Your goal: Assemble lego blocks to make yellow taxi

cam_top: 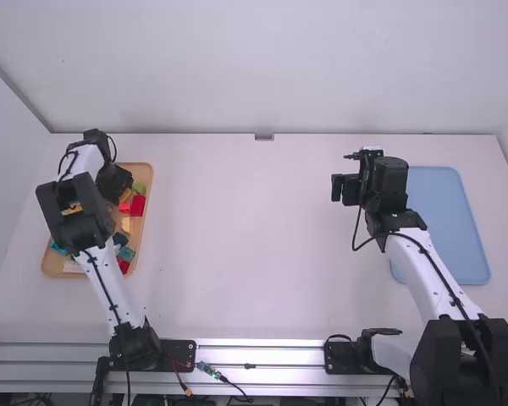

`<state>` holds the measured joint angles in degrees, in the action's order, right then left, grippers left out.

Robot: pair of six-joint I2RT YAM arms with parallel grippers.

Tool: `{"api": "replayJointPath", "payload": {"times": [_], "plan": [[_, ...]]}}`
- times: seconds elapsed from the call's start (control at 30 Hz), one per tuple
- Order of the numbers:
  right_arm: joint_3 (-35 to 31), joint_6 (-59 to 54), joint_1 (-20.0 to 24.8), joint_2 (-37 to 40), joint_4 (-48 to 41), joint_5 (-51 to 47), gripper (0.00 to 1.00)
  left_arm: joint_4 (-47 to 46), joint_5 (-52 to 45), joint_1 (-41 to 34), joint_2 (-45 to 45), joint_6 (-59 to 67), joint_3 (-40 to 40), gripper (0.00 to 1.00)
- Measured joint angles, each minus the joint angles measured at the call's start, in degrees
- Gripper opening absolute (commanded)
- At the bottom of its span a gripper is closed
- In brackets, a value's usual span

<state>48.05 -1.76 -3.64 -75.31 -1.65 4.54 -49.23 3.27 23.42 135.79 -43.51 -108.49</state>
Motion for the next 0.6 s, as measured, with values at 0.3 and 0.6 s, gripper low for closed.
{"api": "replayJointPath", "payload": {"times": [0.3,0.6], "plan": [[0.0,-0.2,0.0,0.0,-0.1,0.0,0.99,-2.4,-0.7,0.3,0.0,-1.6,0.0,0.12],[0.0,-0.3,0.0,0.0,-0.1,0.0,0.99,-6.1,-0.6,0.3,0.0,-0.9,-3.4,0.05]]}}
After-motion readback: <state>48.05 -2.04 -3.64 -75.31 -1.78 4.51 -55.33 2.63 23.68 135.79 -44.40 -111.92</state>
